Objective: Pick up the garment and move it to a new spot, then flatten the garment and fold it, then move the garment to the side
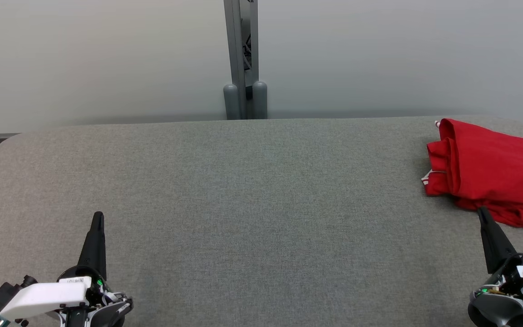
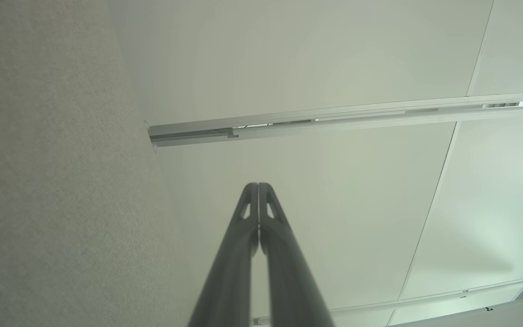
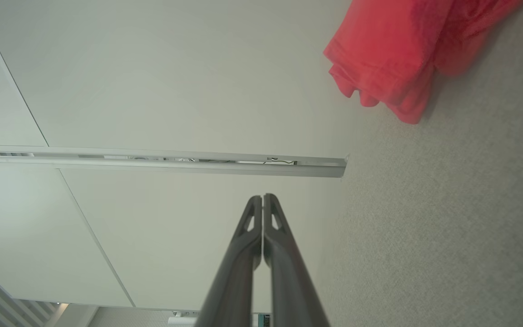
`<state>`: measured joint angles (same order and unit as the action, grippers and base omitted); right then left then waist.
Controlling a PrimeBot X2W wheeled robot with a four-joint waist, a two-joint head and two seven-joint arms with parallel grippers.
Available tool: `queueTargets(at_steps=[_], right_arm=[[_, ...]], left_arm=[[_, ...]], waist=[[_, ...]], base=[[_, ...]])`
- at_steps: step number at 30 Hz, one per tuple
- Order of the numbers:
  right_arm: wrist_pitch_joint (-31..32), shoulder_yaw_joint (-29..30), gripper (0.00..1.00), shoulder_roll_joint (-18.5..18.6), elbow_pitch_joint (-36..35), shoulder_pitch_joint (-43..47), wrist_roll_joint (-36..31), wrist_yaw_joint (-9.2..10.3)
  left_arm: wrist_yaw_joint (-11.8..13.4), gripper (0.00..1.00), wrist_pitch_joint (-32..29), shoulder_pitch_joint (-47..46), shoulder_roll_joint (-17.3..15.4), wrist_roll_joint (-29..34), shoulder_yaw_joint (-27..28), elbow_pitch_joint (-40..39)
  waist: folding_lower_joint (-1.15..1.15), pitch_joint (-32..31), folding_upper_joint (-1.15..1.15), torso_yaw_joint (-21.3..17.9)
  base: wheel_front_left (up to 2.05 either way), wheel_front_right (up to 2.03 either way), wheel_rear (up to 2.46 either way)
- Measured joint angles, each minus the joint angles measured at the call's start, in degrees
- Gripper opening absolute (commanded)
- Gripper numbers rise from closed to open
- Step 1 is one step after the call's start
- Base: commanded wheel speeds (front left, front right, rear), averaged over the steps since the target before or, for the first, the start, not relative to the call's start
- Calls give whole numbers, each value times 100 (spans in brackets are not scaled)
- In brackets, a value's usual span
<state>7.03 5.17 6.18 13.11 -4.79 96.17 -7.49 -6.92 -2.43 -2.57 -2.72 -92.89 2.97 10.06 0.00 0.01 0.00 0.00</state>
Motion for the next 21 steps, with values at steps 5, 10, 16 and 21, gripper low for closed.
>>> queueTargets(at_steps=[5,10,16,21], right_arm=[[2,7,0,-5,1,-1,-2,0],[3,12,0,-10,1,-1,-9,0],[7,21,0,-16,2,-2,-16,0],[10,27,0,-22,2,-2,-21,0]], left_arm=[[0,0,0,0,0,0,0,-1],[0,0,0,0,0,0,0,0],[0,0,0,0,0,0,0,0],[0,0,0,0,0,0,0,0]], waist=[[0,0,0,0],[0,0,0,0],[0,0,0,0],[0,0,0,0]], base=[[0,0,0],[0,0,0],[0,0,0],[0,0,0]])
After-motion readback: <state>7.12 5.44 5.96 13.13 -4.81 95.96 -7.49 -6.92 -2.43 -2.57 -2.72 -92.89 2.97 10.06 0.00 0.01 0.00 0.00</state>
